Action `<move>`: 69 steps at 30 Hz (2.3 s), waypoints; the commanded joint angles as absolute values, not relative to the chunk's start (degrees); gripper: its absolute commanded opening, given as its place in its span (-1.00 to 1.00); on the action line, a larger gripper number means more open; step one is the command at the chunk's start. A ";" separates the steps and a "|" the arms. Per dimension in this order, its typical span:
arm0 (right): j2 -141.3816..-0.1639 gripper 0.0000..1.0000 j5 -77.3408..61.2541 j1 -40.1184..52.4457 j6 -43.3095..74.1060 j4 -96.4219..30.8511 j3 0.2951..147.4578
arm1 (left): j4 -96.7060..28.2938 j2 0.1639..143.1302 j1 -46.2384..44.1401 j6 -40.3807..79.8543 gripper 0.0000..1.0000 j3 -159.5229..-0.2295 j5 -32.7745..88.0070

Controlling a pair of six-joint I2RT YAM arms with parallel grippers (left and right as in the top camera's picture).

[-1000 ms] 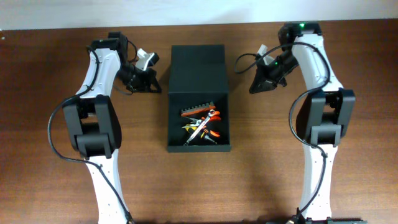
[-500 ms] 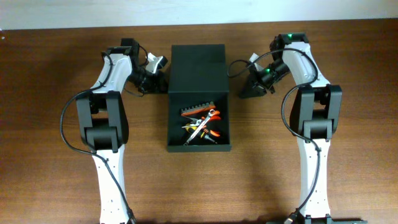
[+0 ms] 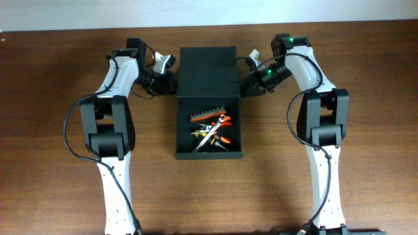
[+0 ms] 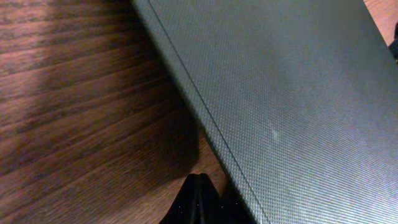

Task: Pack container
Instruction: 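Move both grippers to the raised box lid and grip its edges, then fold the lid down over the box with both grippers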

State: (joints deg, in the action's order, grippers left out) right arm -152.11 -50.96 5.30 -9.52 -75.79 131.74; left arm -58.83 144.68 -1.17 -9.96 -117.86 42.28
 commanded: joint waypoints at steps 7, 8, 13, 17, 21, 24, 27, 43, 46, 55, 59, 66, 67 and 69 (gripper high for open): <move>-153.16 -0.83 -59.40 5.56 -10.79 -70.61 131.68 | -55.46 145.29 -2.00 -8.38 -0.96 -119.00 46.98; -153.16 -0.83 -60.53 5.56 -11.66 -70.59 131.68 | -55.46 145.29 -2.15 -8.38 -0.96 -119.63 46.98; -153.16 -0.83 -63.11 5.54 -13.80 -70.43 132.53 | -55.75 145.29 -2.44 -8.16 -0.96 -123.83 46.98; -153.16 -0.84 -63.90 5.41 -14.61 -72.14 137.05 | -58.02 145.29 -2.48 -8.19 -0.96 -128.86 46.98; -153.16 -0.84 -63.88 4.95 -14.61 -76.55 145.40 | -62.54 145.29 -2.48 -8.21 -0.96 -135.63 46.96; -153.16 -0.84 -63.86 4.73 -14.68 -80.44 151.48 | -66.32 145.27 -2.48 -8.69 -0.97 -140.29 46.89; -153.14 -0.83 -63.81 4.75 -14.79 -83.83 156.66 | -70.87 145.27 -2.48 -9.91 -0.96 -145.05 45.67; -140.25 -0.73 -44.86 6.63 -9.39 -97.34 166.30 | -96.71 140.27 -3.25 -16.12 -0.96 -164.31 35.07; -135.92 -0.71 -41.78 8.45 -7.60 -97.34 166.12 | -96.71 137.21 -5.43 -15.27 -0.97 -164.29 30.70; -132.77 -0.67 -38.89 12.36 -5.43 -97.36 165.93 | -96.71 131.07 -10.15 -13.47 -0.96 -163.65 27.07; -132.35 -0.67 -36.84 14.04 -3.92 -97.34 165.93 | -96.71 126.43 -10.35 -13.32 -0.96 -160.94 25.58; -128.97 -0.57 -9.98 12.14 2.76 -97.36 165.91 | -96.71 114.87 -8.71 -13.32 -0.96 -144.64 0.89; -128.57 -0.57 -9.78 11.68 3.25 -97.36 165.91 | -96.71 114.43 -8.25 -13.30 -0.96 -143.74 0.40; -125.16 -0.53 -9.78 8.88 3.64 -97.36 165.49 | -96.71 112.99 -5.72 -11.81 -0.96 -140.97 -1.58</move>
State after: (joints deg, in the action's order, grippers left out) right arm -131.37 -15.33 11.68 1.56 -96.97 165.21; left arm -96.71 114.67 -8.40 -13.72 -144.11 5.89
